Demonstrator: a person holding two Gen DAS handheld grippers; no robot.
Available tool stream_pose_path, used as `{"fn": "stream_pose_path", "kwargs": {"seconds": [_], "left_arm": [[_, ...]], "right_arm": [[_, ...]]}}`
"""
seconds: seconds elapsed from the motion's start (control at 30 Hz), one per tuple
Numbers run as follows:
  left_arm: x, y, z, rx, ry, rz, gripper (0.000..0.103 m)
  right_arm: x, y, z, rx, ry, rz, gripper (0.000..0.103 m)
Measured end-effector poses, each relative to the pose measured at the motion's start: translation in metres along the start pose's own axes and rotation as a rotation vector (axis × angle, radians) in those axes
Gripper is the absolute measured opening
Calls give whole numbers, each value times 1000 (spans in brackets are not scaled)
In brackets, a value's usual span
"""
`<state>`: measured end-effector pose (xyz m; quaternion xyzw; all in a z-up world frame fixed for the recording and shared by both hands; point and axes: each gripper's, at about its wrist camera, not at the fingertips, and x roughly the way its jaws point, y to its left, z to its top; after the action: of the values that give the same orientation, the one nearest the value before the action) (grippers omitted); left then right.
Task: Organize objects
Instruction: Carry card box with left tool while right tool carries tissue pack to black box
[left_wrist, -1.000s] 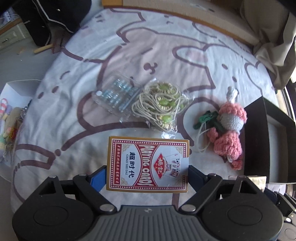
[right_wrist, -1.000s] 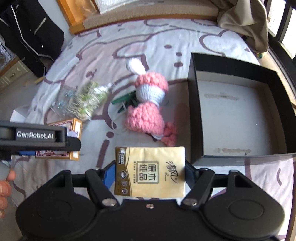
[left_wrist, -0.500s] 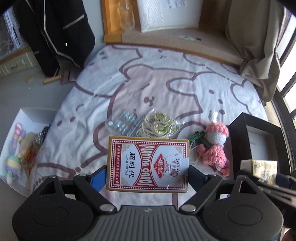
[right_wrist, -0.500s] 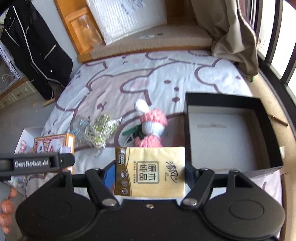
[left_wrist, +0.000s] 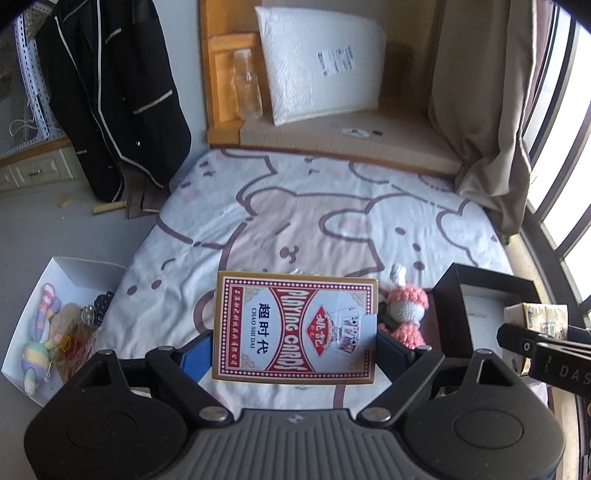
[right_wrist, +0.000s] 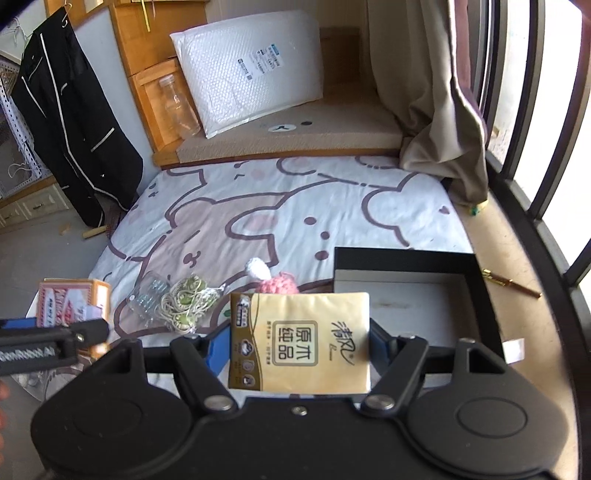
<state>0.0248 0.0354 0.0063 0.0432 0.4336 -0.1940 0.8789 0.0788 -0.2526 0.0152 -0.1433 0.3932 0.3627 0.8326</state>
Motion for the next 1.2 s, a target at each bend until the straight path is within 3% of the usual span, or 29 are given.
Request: {"fn": "stream_pose_path", "kwargs": {"seconds": [0.27,0.8,1.2], "left_arm": [[-10,-6,-3,14,-19,4,89],[-9,-3,-2,-52,-19,-6,89],[-10,-35,6,-22,-20,-47,89]], "right_arm": [[-12,-4,0,-17,-42,2,73],[-22,3,1,-57,-81,8,73],[-37,-28,9,-3,-76,-27,73]]}}
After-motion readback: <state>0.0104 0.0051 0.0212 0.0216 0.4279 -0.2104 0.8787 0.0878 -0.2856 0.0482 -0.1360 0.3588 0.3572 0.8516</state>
